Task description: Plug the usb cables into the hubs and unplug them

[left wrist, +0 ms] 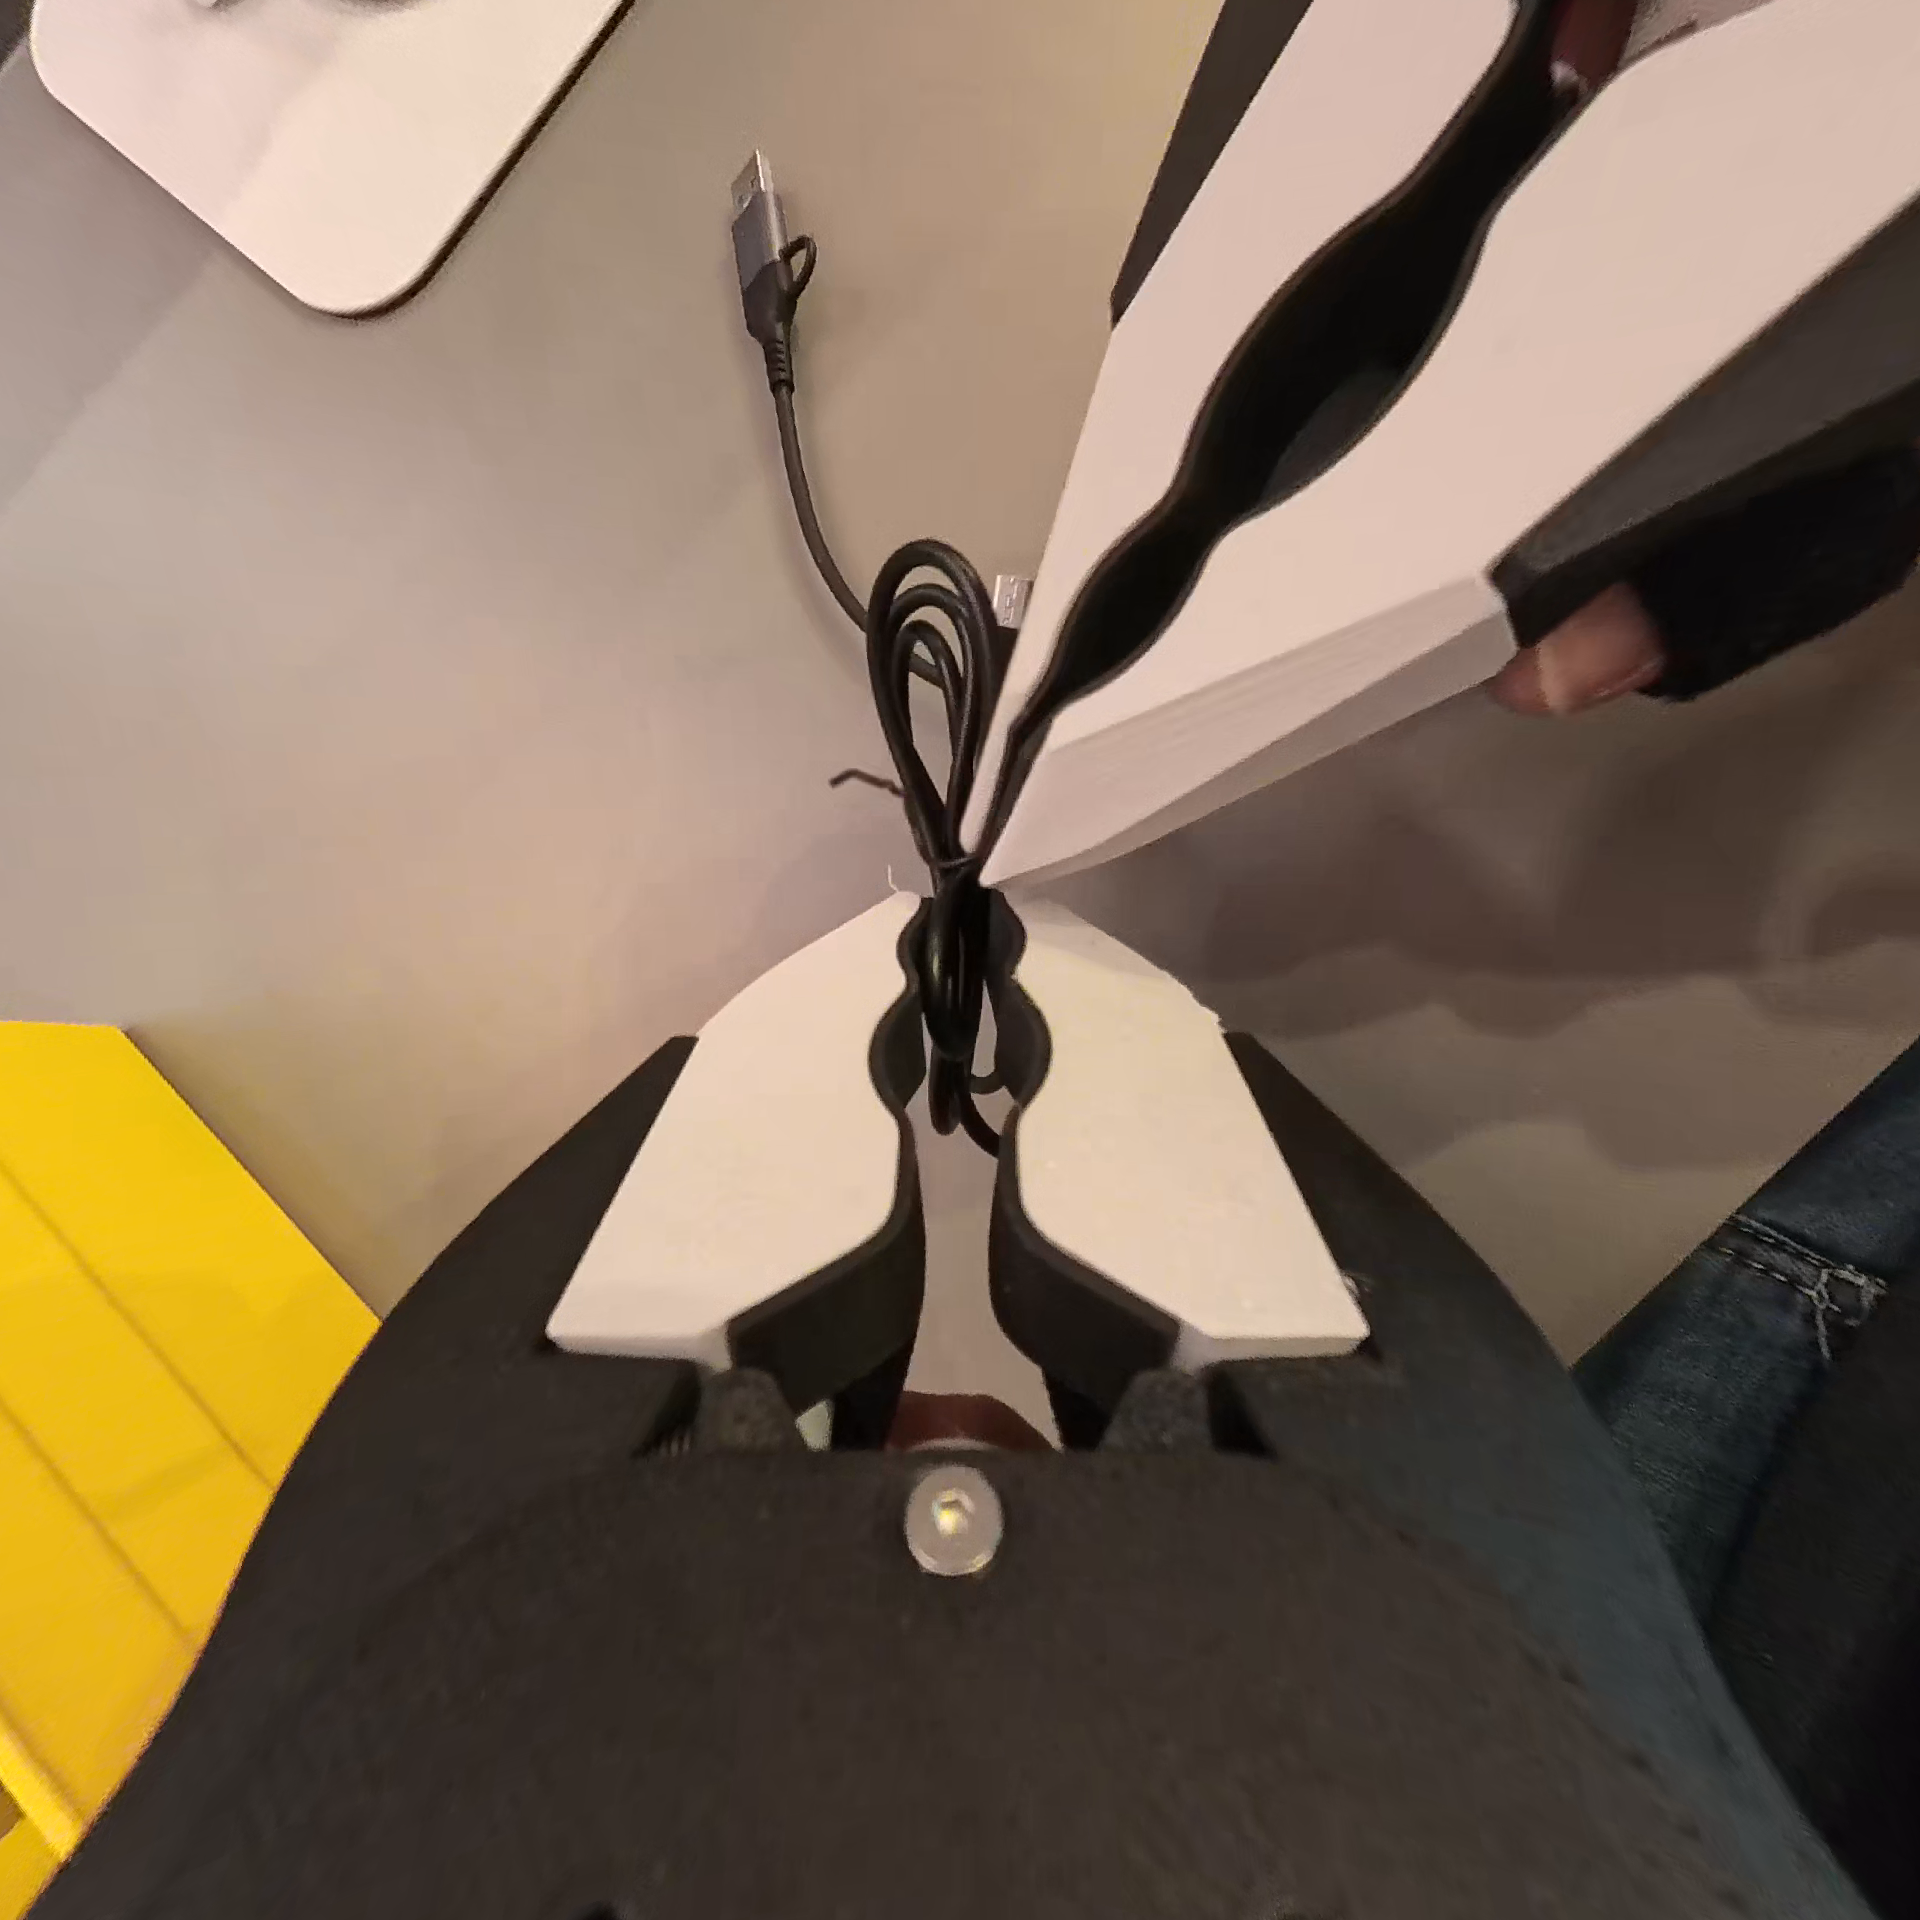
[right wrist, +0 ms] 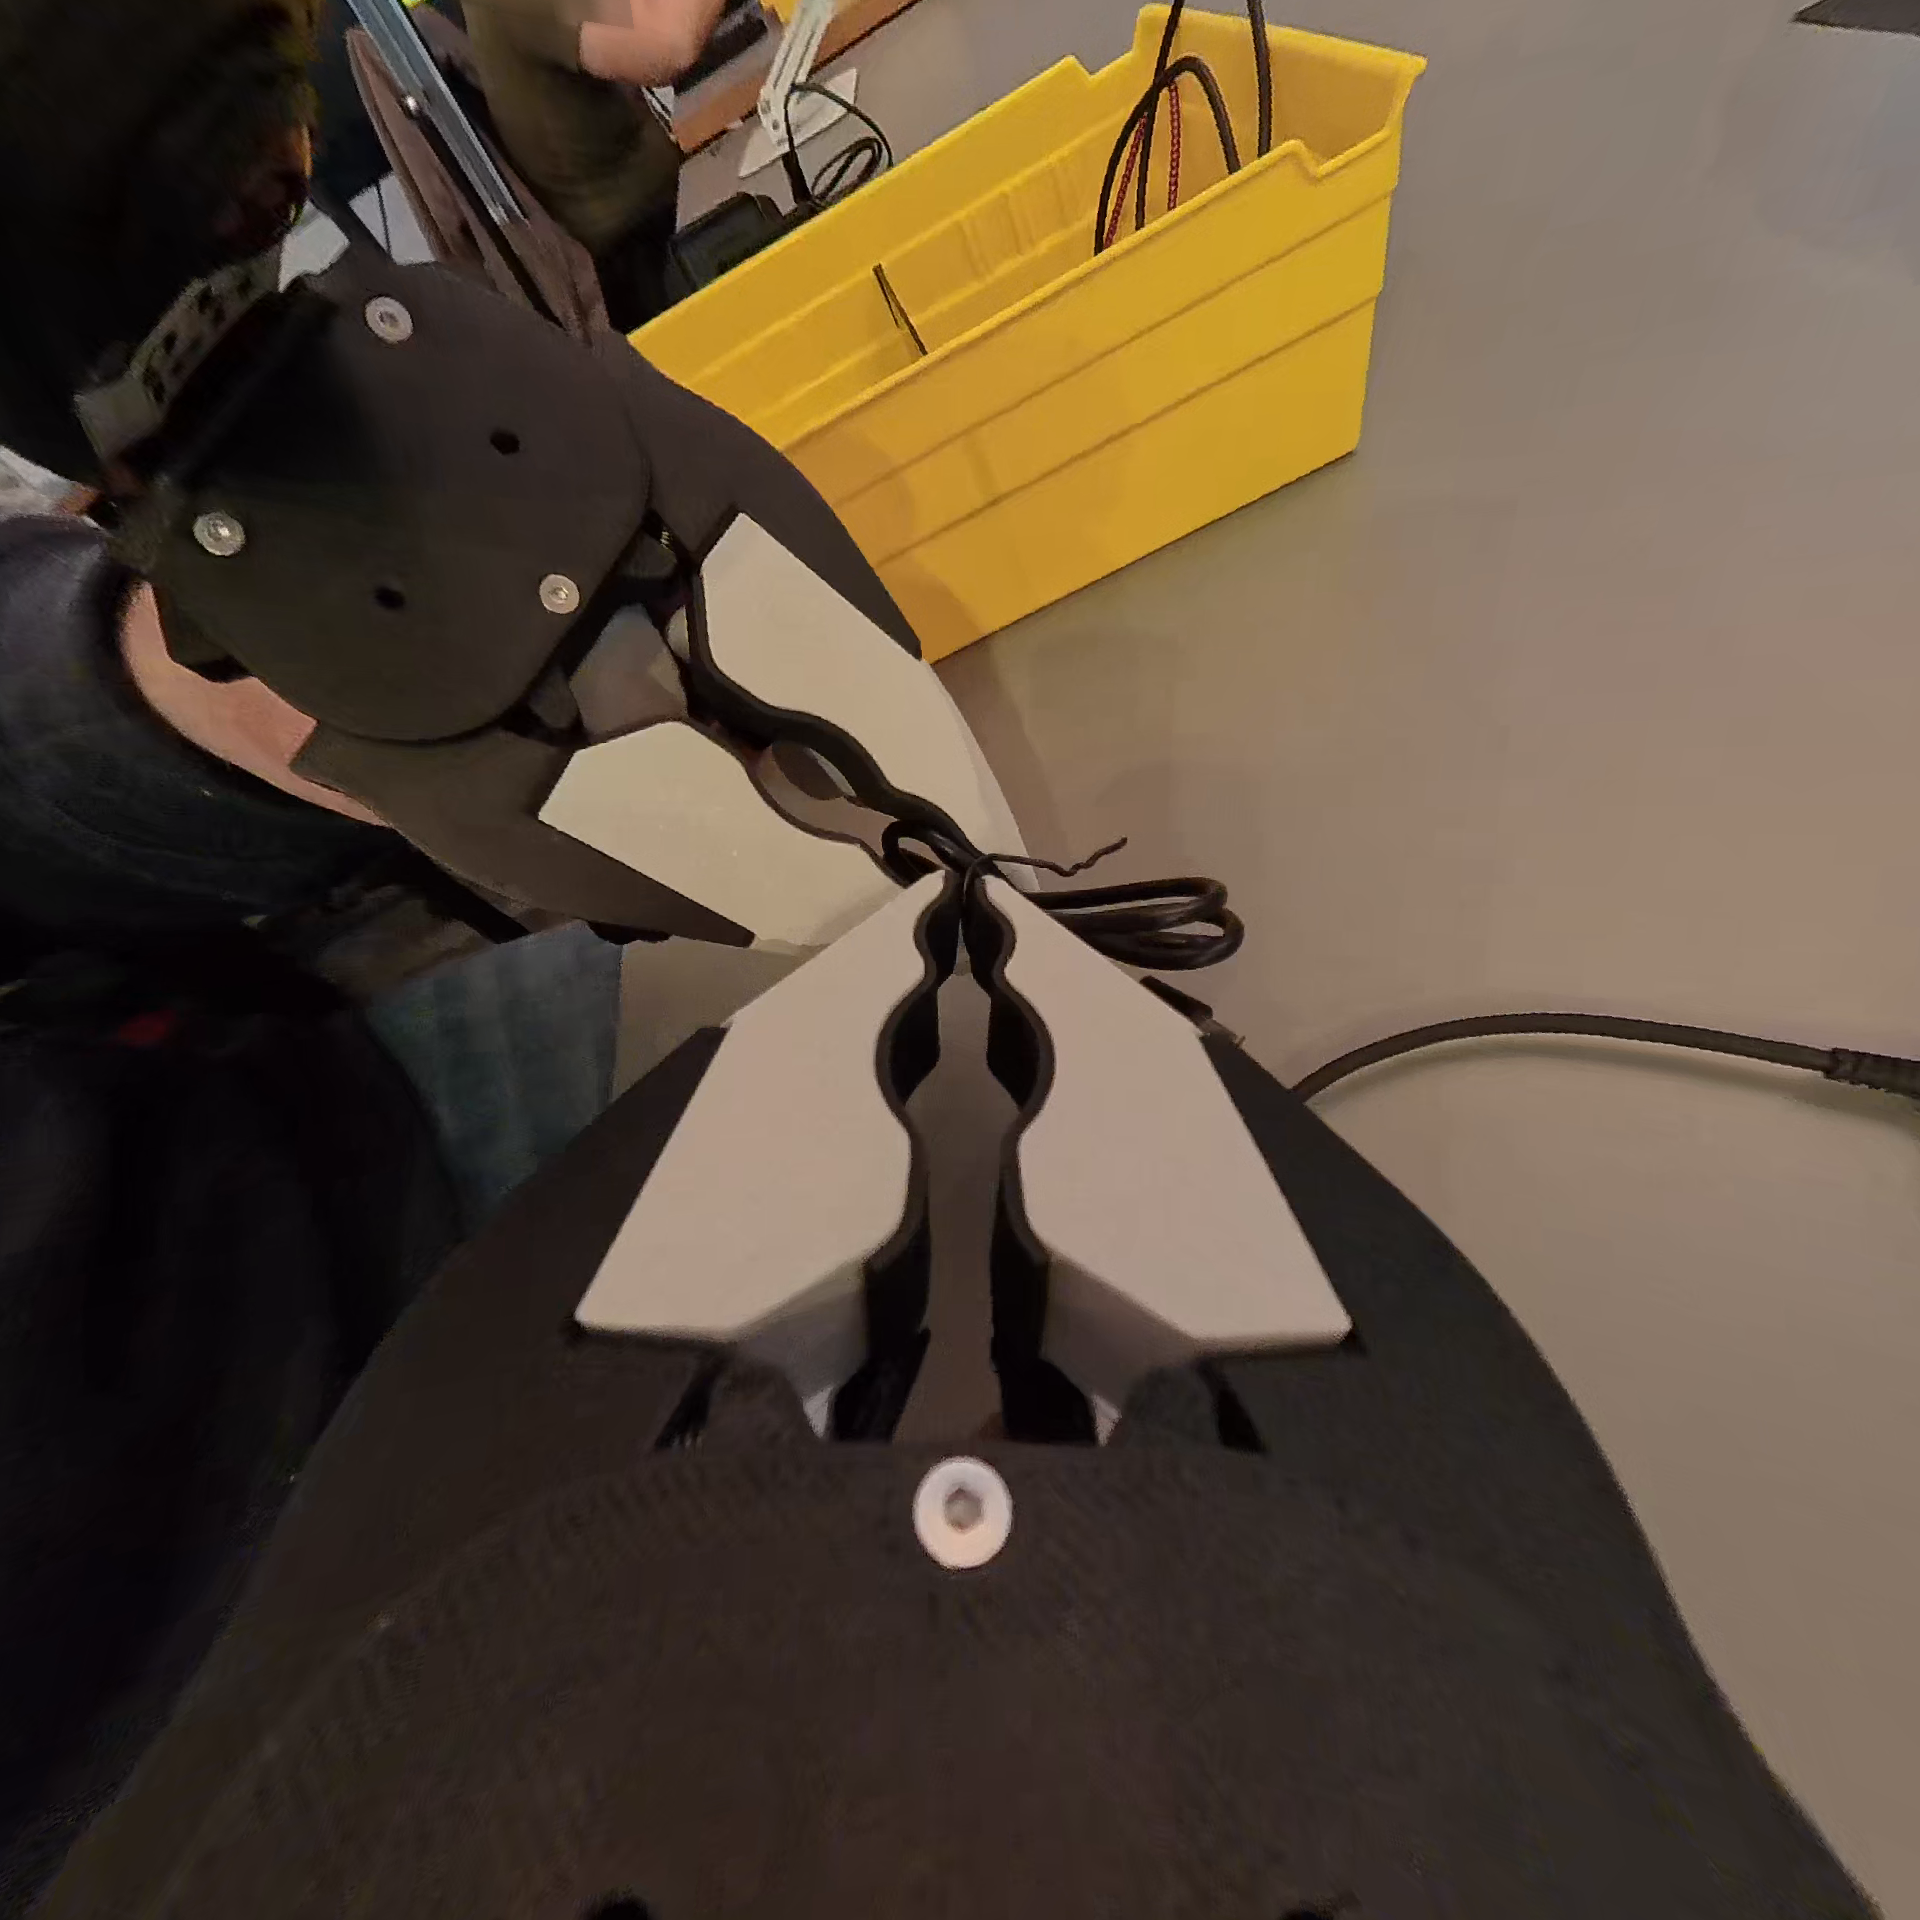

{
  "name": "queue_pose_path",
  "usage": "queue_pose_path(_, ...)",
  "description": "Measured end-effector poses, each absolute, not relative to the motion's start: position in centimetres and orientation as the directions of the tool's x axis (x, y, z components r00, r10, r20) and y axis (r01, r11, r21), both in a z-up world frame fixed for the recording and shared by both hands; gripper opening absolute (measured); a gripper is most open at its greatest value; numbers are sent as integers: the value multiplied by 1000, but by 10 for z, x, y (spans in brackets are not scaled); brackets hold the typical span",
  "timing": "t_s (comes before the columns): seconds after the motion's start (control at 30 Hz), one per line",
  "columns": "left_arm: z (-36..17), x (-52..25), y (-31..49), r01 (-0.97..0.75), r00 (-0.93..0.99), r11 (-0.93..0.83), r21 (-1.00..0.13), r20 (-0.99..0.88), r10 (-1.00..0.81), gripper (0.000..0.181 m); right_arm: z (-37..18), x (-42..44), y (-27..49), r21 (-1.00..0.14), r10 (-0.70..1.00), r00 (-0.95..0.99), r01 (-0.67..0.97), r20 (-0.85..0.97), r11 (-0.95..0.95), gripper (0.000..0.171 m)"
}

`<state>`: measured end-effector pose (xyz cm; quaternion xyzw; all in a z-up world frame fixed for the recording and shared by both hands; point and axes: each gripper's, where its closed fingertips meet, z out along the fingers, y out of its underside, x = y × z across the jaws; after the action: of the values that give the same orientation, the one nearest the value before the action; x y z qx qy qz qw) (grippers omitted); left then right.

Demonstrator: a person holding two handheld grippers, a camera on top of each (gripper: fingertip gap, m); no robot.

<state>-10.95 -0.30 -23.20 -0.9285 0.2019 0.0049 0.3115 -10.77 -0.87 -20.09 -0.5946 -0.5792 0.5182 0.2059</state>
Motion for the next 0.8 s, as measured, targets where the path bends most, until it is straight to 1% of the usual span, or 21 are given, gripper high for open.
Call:
queue_pose_path(0.03,-232,-109,-3,-377,918,-724,-577,-132,-373,8,-201,-108,-9,-848,908,-209,478,-364,-229,0)
queue_pose_path(0.17,-231,-108,-2,-367,921,-728,-579,-112,-374,7,-200,-107,-8,-854,920,-211,482,-330,-195,4)
queue_pose_path(0.3,-230,-106,-2,-351,922,-731,-585,-81,-378,7,-199,-105,-6,-862,927,-223,480,-301,-164,2)
queue_pose_path(0.4,-229,-107,-2,-345,924,-732,-588,-74,-376,7,-196,-103,-3,-867,930,-223,472,-293,-160,5)
queue_pose_path(0.53,-226,-106,-2,-339,923,-730,-593,-60,-380,7,-186,-97,2,-881,933,-229,448,-276,-150,13)
queue_pose_path(0.63,-222,-106,-2,-334,922,-728,-599,-48,-383,7,-178,-88,2,-888,925,-261,437,-278,-143,27)
queue_pose_path(0.8,-207,-110,-1,-305,924,-721,-623,-12,-381,7,-173,-70,-1,-905,928,-301,419,-220,-79,35)
